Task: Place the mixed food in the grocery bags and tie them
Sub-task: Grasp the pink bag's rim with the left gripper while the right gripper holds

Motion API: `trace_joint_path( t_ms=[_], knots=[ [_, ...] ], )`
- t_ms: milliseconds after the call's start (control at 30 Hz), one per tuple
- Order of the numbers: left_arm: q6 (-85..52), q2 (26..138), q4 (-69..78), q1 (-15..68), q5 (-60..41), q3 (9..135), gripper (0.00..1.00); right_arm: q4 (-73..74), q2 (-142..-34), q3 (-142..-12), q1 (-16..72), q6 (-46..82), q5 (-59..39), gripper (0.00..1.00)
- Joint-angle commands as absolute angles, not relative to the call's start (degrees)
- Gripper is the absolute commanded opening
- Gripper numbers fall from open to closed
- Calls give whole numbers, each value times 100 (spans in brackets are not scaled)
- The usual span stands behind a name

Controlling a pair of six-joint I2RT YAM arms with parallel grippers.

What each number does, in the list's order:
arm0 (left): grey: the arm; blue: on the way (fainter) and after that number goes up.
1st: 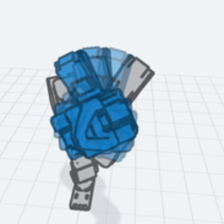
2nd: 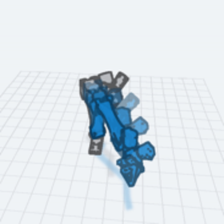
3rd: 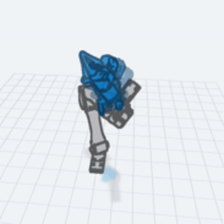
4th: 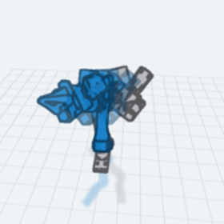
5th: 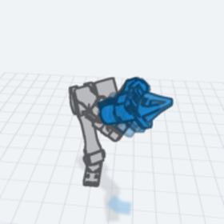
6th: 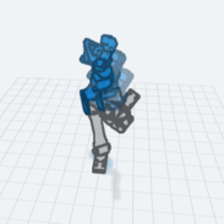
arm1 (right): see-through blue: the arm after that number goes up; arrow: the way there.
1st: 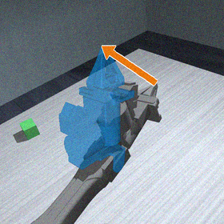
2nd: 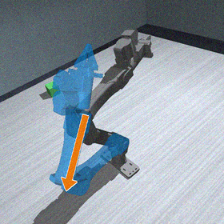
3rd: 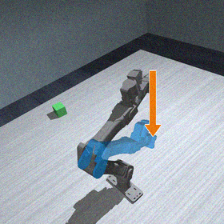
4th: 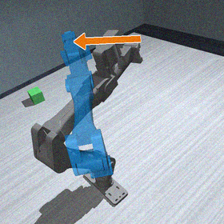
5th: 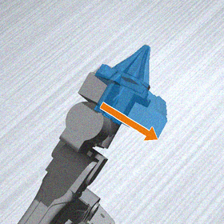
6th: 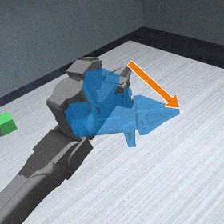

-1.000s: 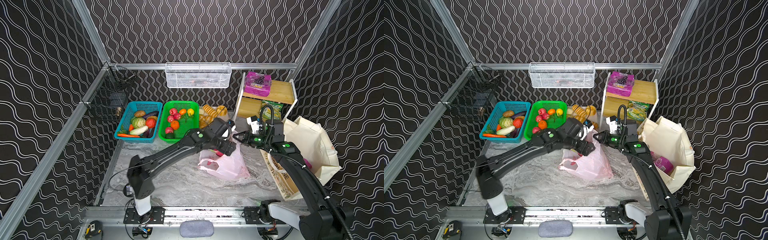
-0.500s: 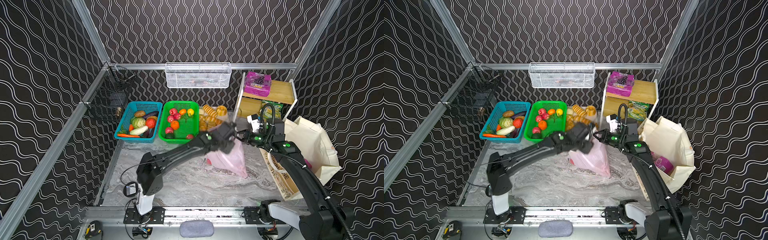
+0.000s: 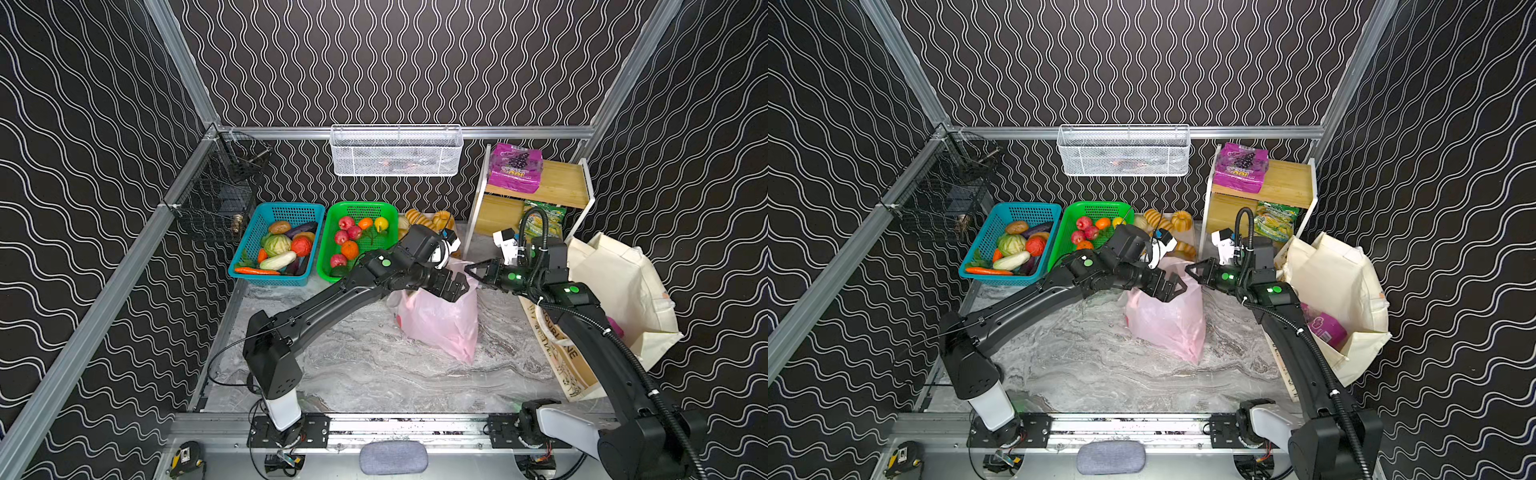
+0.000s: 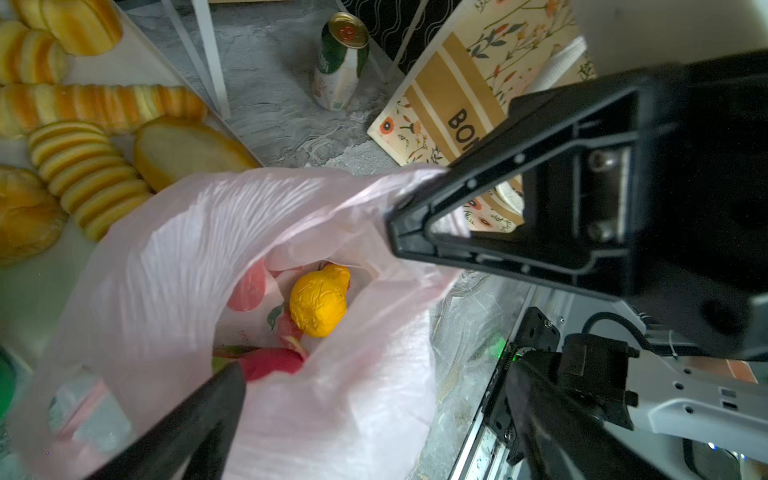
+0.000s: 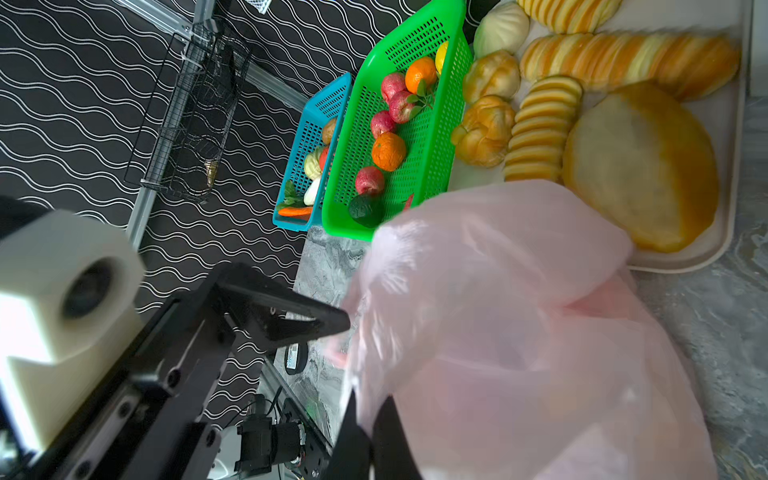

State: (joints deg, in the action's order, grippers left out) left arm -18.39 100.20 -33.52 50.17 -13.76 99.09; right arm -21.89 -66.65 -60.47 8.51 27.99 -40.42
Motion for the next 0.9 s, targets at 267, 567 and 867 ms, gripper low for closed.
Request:
trace_joint_path(
  t_ms=[267, 567, 867],
  knots=[
    [-1636, 9166, -2897, 5001, -1146, 9732, 99, -2347, -6627, -6220, 853, 2453, -4254, 0],
    [-307, 8912, -4243, 4677, -260, 9481, 99, -2549, -6714, -6425, 853, 2278, -4280, 0],
    [-75, 9559, -4824, 4494, 57, 9463, 93, -2542, -6699, -6395, 853, 2364, -4221, 0]
  ],
)
